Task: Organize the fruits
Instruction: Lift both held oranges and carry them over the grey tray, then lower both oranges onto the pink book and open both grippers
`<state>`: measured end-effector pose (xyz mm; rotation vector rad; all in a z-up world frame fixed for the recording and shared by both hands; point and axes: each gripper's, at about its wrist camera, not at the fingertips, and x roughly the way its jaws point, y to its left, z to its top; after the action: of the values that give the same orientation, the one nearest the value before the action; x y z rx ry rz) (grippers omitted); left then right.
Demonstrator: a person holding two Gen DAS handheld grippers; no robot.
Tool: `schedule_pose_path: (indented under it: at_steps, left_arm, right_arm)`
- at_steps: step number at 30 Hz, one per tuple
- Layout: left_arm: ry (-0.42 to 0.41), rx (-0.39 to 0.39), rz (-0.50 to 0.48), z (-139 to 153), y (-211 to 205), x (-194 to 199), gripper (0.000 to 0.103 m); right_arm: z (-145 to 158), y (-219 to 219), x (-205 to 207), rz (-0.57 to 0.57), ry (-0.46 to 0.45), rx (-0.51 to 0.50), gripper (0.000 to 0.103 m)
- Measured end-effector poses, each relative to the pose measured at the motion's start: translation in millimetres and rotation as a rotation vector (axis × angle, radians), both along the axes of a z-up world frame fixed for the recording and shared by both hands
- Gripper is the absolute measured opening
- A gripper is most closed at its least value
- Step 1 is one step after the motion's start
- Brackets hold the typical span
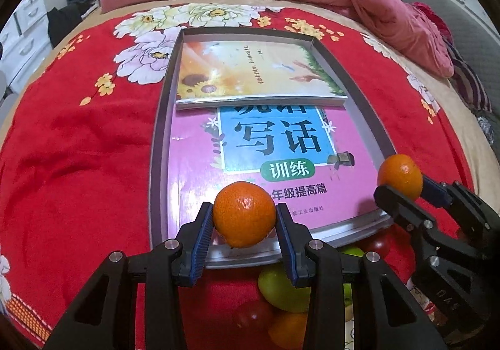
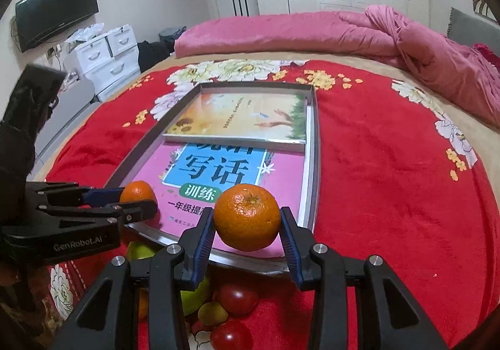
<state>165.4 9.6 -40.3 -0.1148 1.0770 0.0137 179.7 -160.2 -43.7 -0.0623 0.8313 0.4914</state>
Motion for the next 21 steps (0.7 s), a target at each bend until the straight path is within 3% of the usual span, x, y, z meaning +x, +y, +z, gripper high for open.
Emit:
schedule_pose_path:
  at_steps: [21]
  left_arm:
    - [-0.011, 0.015, -0.012, -2, -2, 2, 0.042]
  right_arm:
    - [-23, 10, 10, 0.01, 0.047, -0.054, 0.042]
